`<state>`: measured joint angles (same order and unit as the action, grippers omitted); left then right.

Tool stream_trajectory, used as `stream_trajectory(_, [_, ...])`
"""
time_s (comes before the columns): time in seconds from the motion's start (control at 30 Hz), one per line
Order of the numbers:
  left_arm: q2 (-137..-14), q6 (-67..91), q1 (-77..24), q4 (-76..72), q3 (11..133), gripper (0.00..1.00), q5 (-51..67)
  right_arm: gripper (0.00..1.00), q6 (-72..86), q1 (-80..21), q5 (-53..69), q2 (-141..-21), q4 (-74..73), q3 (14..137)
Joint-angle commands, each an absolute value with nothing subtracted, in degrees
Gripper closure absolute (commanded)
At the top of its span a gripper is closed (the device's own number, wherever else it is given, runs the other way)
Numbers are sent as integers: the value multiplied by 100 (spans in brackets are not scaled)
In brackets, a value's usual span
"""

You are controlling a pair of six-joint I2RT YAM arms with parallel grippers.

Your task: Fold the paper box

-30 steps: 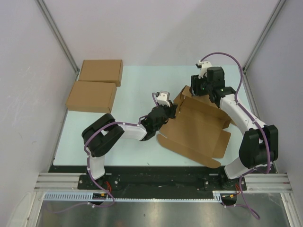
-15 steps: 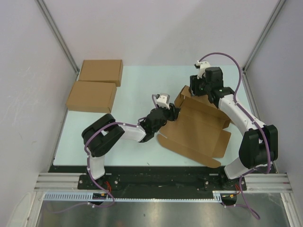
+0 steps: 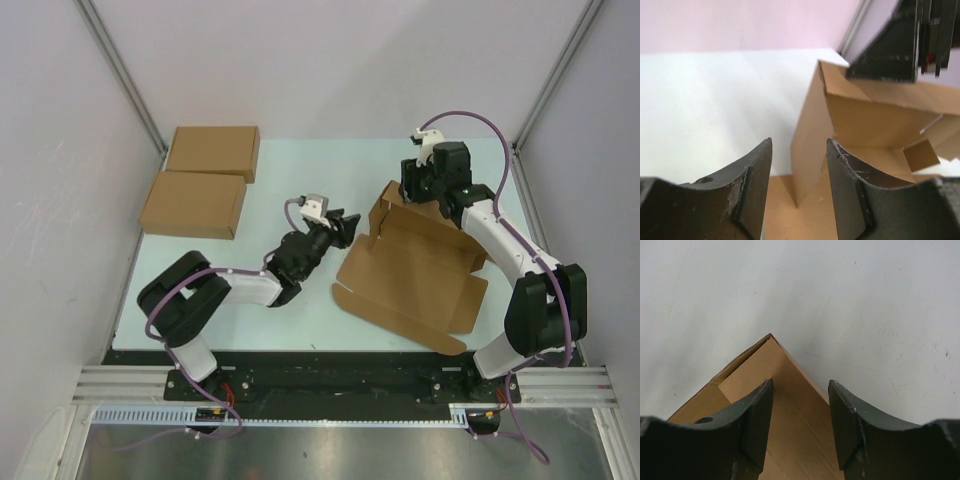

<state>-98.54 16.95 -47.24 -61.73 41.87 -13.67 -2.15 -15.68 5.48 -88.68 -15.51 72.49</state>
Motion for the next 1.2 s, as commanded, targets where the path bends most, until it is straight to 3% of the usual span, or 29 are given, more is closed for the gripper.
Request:
stream_trajectory(0.0, [-9343, 1195, -4527, -7205, 3833, 47, -1415, 48, -229, -1617, 501, -8912, -2004, 7084])
stream_trajectory(0.17, [-9623, 748, -4386, -6795, 4042, 51, -1354, 48, -220, -1626, 518, -8938, -2004, 7084])
stream_trajectory(0.4, [-10274, 457, -4377, -6961, 4438, 48, 339, 48, -211, -1644, 571, -9018, -1986, 7084])
stream_trajectory(0.63, [-10599, 369, -4386, -6829, 4667, 46, 1080, 48, -220, -1661, 563, -9053, -1978, 7084])
stream_trajectory(0.9, [-10784, 255, -4386, -6688, 4922, 45, 1116, 48, -220, -1705, 519, -9097, -2013, 7084])
stream_trajectory(1.17, [-10310, 509, -4017, -7119, 4421, 46, 721, 48, -246, -1696, 501, -9097, -2004, 7084])
